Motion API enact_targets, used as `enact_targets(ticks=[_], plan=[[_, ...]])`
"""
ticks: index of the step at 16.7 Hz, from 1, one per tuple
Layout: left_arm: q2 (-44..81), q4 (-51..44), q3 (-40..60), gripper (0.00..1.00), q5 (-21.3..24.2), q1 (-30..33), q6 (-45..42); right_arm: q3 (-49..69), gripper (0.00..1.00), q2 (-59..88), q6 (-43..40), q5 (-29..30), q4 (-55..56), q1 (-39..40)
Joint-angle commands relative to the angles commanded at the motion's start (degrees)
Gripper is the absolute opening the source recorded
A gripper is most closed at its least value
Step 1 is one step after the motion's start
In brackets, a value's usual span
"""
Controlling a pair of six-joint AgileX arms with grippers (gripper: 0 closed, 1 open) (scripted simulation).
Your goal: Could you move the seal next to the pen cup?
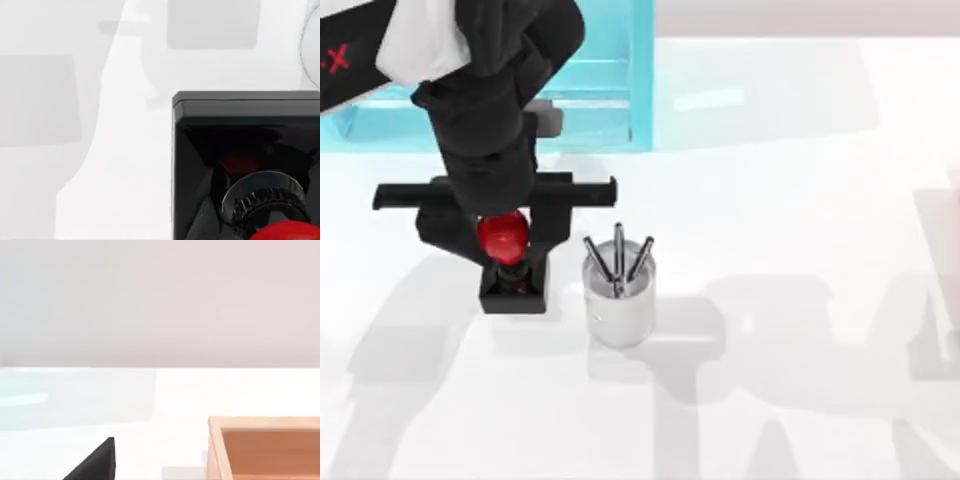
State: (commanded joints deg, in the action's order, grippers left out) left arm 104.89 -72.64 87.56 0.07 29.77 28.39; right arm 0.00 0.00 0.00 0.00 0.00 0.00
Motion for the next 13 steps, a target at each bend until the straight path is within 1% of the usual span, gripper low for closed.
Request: enact_targets(ticks=[11, 12, 13], plan=[[0.00, 0.00, 0.00, 0.98, 0.00, 0.00, 0.00, 0.00, 1.00, 0.00, 0.00, 0.00, 0.00, 0.00], [0.00, 0.00, 0.00, 1.00, 0.00, 0.00, 0.00, 0.00, 1.00, 0.00, 0.00, 0.00, 0.00, 0.00], [0.00, 0.00, 0.00, 1.00, 0.00, 0.00, 0.00, 0.00, 1.00, 0.00, 0.00, 0.00, 0.00, 0.00]])
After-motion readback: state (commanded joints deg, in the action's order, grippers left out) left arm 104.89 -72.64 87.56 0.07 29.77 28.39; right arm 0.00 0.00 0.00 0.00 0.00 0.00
